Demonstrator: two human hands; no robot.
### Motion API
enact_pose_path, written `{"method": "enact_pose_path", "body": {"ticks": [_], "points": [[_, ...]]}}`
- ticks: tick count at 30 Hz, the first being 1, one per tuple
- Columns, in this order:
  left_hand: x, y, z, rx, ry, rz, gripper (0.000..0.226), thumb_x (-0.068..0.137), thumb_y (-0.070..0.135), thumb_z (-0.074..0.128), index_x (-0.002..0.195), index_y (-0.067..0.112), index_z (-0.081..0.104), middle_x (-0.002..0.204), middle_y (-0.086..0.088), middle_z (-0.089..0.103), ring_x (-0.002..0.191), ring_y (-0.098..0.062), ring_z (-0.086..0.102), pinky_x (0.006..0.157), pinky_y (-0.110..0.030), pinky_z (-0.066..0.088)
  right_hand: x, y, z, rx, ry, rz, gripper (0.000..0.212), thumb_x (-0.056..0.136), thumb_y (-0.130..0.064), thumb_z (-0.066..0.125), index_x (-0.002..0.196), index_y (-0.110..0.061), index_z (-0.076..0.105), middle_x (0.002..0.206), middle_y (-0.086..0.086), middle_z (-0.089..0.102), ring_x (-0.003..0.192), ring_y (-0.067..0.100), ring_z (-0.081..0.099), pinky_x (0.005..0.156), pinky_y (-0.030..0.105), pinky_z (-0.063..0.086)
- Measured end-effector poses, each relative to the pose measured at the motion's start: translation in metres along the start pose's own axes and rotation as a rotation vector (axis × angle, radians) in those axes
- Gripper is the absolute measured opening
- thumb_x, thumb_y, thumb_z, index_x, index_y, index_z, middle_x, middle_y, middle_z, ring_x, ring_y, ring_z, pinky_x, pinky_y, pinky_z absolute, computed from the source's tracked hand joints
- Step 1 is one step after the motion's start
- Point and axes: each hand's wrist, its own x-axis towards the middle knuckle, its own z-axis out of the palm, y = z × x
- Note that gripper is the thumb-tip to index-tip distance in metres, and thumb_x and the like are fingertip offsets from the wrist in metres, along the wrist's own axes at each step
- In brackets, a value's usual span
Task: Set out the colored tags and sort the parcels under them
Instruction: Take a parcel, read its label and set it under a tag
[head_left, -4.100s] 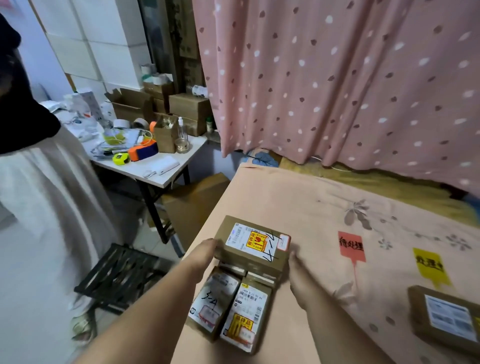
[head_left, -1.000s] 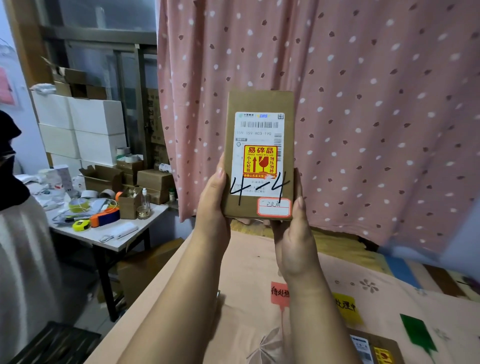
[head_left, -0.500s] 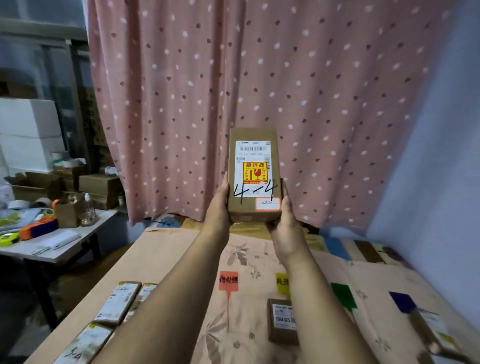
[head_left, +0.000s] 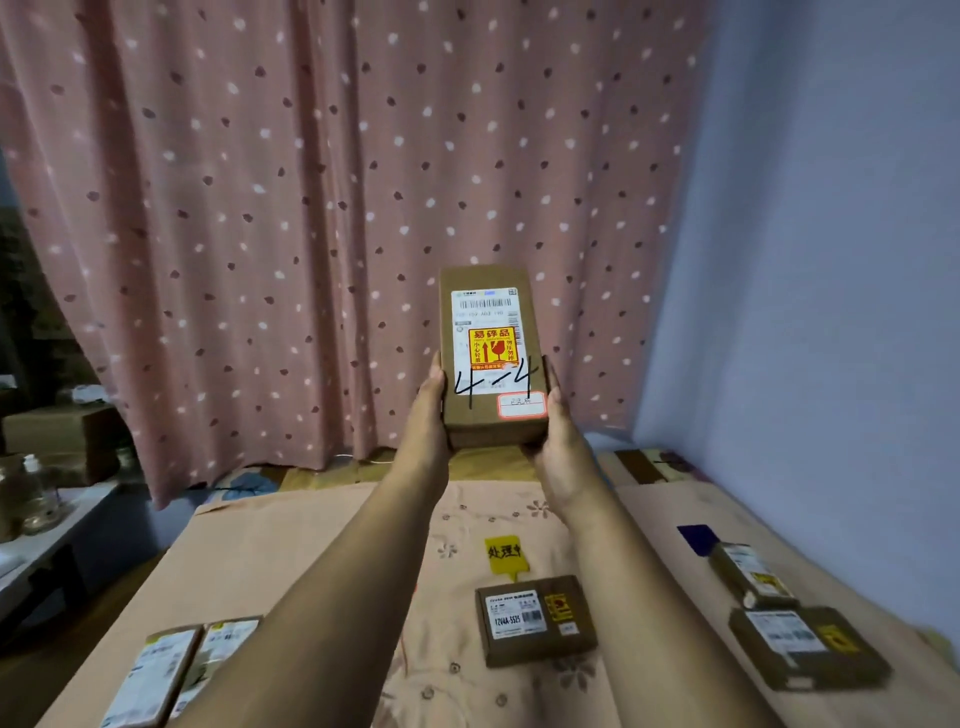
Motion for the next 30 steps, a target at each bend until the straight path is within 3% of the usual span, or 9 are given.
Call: {"method": "enact_pose_path", "body": {"ticks": [3, 8, 13, 15, 19, 24, 30], "points": [[-0.003, 0.000, 0.006, -0.022, -0.021, -0.044, 0.046, 0.101, 0.049, 0.030, 0.129, 0.029, 0.060, 0.114, 0.000, 0.074, 0.103, -0.016, 0.070, 0.079, -0.033, 0.056, -0.015, -0.009, -0.002, -0.012, 0.055, 0.004, 0.059, 0.085, -0.080, 0.029, 0.139, -0.057, 0.037, 0.144, -0.012, 0.050, 0.138, 0.017, 0.041, 0.116, 0.050, 0.029], [-0.013, -0.004, 0.016, -0.019, -0.107, -0.088, 0.040, 0.103, 0.045, 0.029, 0.117, 0.032, 0.063, 0.099, 0.009, 0.077, 0.087, -0.006, 0.073, 0.061, -0.022, 0.055, -0.033, -0.014, -0.012, 0.060, 0.154, 0.050, 0.053, 0.098, -0.059, 0.028, 0.142, -0.036, 0.044, 0.137, -0.001, 0.059, 0.124, 0.014, 0.056, 0.104, 0.034, 0.046], [-0.021, -0.015, 0.022, -0.007, -0.144, -0.141, 0.045, 0.101, 0.053, 0.030, 0.128, 0.030, 0.058, 0.111, 0.002, 0.074, 0.102, -0.015, 0.071, 0.072, -0.029, 0.055, -0.055, -0.020, -0.023, 0.005, 0.216, 0.120, 0.036, 0.097, -0.062, 0.026, 0.107, -0.052, 0.059, 0.108, -0.012, 0.071, 0.096, 0.006, 0.069, 0.075, 0.025, 0.056], [-0.024, -0.019, 0.027, -0.003, -0.162, -0.152, 0.046, 0.101, 0.053, 0.031, 0.128, 0.029, 0.059, 0.110, 0.001, 0.075, 0.101, -0.016, 0.071, 0.076, -0.031, 0.057, -0.062, -0.022, -0.029, -0.015, 0.228, 0.114, 0.037, 0.095, -0.065, 0.027, 0.110, -0.053, 0.059, 0.112, -0.011, 0.071, 0.102, 0.008, 0.067, 0.075, 0.026, 0.056], [-0.033, -0.029, 0.042, -0.005, -0.191, -0.184, 0.043, 0.100, 0.054, 0.032, 0.123, 0.031, 0.062, 0.107, 0.002, 0.076, 0.100, -0.017, 0.072, 0.091, -0.039, 0.055, -0.072, -0.020, -0.045, -0.021, 0.256, 0.088, 0.043, 0.097, -0.061, 0.028, 0.134, -0.049, 0.047, 0.121, -0.008, 0.066, 0.110, 0.012, 0.063, 0.077, 0.029, 0.057], [-0.029, -0.042, 0.073, 0.033, -0.201, -0.226, 0.047, 0.096, 0.062, 0.033, 0.121, 0.034, 0.062, 0.108, 0.003, 0.075, 0.104, -0.019, 0.070, 0.096, -0.041, 0.051, -0.072, -0.026, -0.078, -0.065, 0.292, 0.074, 0.039, 0.097, -0.061, 0.029, 0.130, -0.054, 0.047, 0.124, -0.011, 0.065, 0.118, 0.013, 0.059, 0.100, 0.041, 0.051], [-0.015, -0.075, 0.121, 0.012, -0.195, -0.258, 0.052, 0.097, 0.059, 0.034, 0.139, 0.032, 0.049, 0.117, 0.000, 0.072, 0.104, -0.017, 0.068, 0.077, -0.031, 0.054, -0.060, -0.021, -0.132, -0.075, 0.295, 0.085, 0.029, 0.098, -0.061, 0.029, 0.115, -0.061, 0.052, 0.118, -0.013, 0.067, 0.112, 0.011, 0.063, 0.102, 0.042, 0.050]]}}
